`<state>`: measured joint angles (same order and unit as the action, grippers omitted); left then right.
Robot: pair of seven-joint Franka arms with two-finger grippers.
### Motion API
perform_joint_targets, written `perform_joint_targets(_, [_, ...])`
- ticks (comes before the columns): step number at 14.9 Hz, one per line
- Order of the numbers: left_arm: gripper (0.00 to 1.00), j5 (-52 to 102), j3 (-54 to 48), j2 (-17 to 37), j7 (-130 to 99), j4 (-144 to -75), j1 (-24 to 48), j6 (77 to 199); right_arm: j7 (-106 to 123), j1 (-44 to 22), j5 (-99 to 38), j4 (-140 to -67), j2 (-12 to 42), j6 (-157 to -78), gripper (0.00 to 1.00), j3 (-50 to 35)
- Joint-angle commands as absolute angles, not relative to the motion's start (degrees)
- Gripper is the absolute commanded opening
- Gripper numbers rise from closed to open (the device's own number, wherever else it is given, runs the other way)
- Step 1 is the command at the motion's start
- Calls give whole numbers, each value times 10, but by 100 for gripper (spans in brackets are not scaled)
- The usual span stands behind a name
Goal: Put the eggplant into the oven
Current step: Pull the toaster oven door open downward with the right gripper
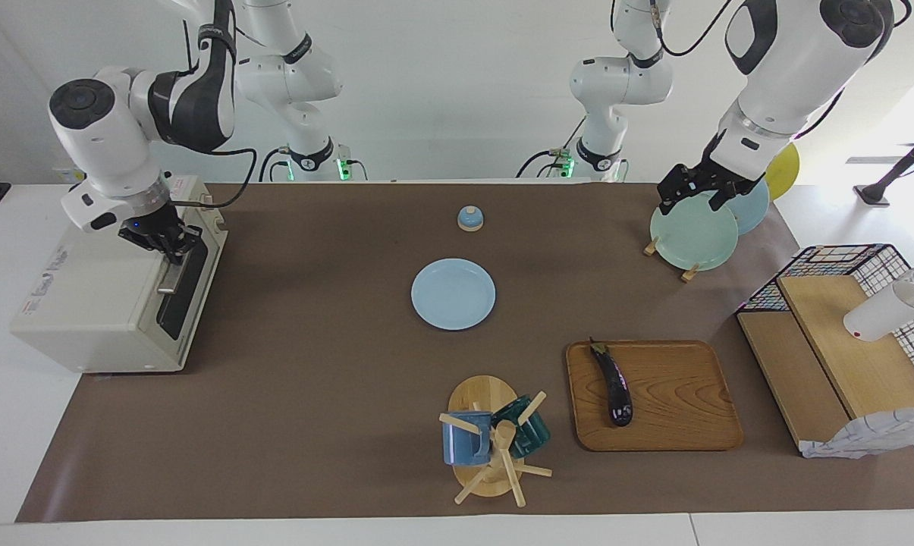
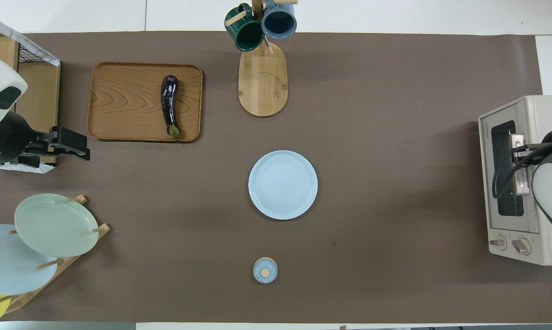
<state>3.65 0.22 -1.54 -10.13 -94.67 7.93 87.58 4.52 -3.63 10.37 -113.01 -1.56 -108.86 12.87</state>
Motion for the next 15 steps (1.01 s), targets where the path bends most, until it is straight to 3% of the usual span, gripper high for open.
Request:
perform_joint_targets(1, [100, 27, -1, -21, -102, -947, 75, 868, 57, -28, 114, -1144, -21, -1102, 0, 123])
perform_joint_targets(10, [100, 27, -1, -21, -102, -947, 75, 869, 37, -47, 84, -1187, -21, -1146, 0, 122])
perform_joint_targets(15, [100, 27, -1, -21, -102, -947, 75, 868, 4, -84, 77, -1219, 0, -1214, 0, 122])
